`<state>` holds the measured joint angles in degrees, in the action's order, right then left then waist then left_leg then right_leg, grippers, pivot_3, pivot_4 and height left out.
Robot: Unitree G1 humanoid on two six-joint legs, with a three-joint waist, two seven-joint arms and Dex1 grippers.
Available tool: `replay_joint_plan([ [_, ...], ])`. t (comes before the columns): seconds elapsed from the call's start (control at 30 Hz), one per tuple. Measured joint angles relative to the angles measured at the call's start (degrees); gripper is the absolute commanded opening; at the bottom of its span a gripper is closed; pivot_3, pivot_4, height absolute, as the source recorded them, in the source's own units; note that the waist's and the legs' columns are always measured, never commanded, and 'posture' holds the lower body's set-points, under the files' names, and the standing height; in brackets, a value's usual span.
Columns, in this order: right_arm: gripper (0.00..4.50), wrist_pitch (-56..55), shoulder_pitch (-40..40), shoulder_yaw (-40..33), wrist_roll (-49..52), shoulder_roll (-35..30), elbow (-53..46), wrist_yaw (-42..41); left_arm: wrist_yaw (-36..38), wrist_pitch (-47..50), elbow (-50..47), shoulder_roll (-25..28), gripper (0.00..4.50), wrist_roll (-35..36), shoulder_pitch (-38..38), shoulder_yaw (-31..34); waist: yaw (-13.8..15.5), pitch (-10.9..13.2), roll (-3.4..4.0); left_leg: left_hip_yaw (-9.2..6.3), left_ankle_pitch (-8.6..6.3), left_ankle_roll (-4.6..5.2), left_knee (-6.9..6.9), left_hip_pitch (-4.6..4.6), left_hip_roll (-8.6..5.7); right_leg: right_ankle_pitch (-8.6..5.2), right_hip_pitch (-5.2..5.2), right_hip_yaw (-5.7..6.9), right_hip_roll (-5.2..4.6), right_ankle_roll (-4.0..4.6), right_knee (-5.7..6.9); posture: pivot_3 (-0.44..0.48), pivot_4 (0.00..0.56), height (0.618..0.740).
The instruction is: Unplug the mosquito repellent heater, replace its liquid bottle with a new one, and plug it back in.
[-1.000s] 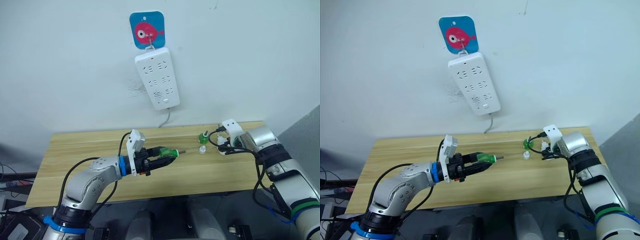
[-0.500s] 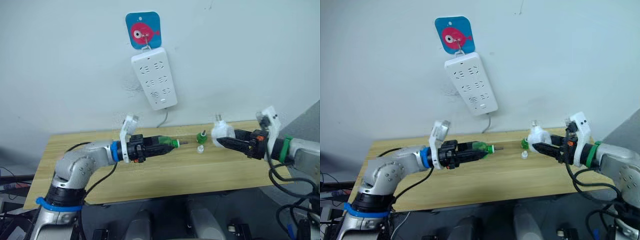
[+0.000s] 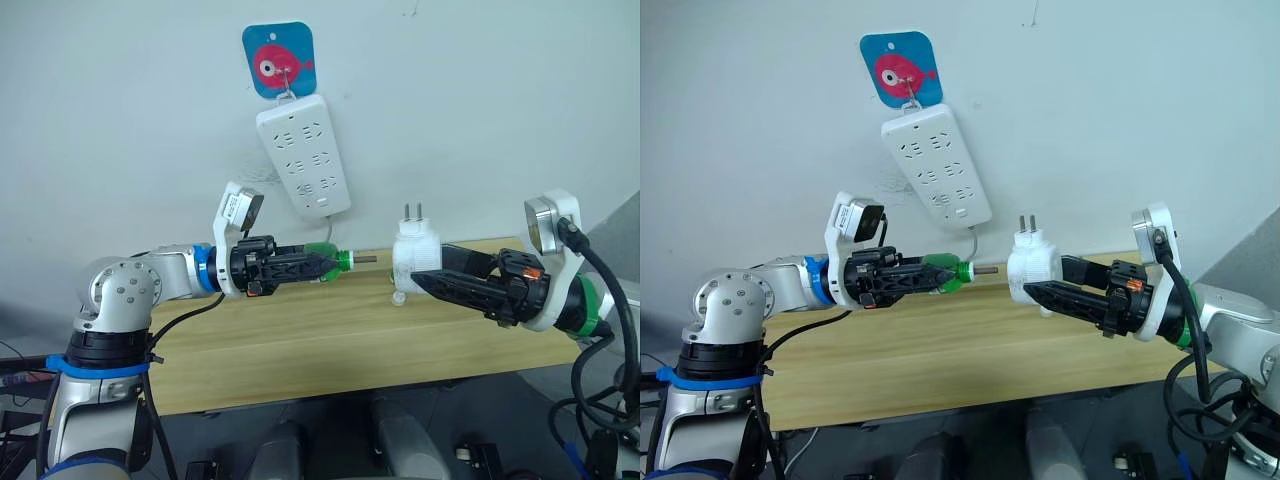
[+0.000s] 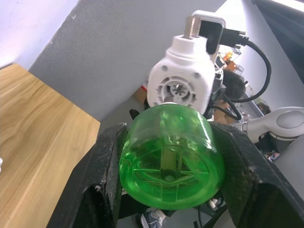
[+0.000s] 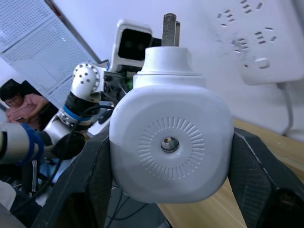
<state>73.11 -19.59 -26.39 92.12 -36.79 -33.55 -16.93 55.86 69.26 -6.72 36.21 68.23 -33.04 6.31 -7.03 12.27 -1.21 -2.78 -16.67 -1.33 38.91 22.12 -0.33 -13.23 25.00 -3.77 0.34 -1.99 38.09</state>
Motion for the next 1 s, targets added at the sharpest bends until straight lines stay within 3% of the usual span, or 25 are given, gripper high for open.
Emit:
replay_joint_plan([
  [0.33,2.95,-11.25,3.12,8.98,12.71,-7.91,0.54,5.68,1.16,1.63,-1.23,0.41,2.33,2.34,-0.91,0.2,0.3,-0.02,-0.02,0.07,0.0,0.0,0.01,-0.01,0.02,-0.03,0.01,-0.03,0.04,-0.06,0.0,-0.164,0.149,0.74],
  [1.0,2.95,-18.26,3.33,15.21,13.14,-11.98,0.4,5.62,0.15,1.38,-2.84,-0.9,2.33,2.42,-0.8,-0.4,0.55,-0.03,-0.04,0.06,0.0,0.0,0.04,-0.01,0.02,-0.01,0.01,-0.03,0.03,-0.03,0.01,-0.159,0.157,0.74],
])
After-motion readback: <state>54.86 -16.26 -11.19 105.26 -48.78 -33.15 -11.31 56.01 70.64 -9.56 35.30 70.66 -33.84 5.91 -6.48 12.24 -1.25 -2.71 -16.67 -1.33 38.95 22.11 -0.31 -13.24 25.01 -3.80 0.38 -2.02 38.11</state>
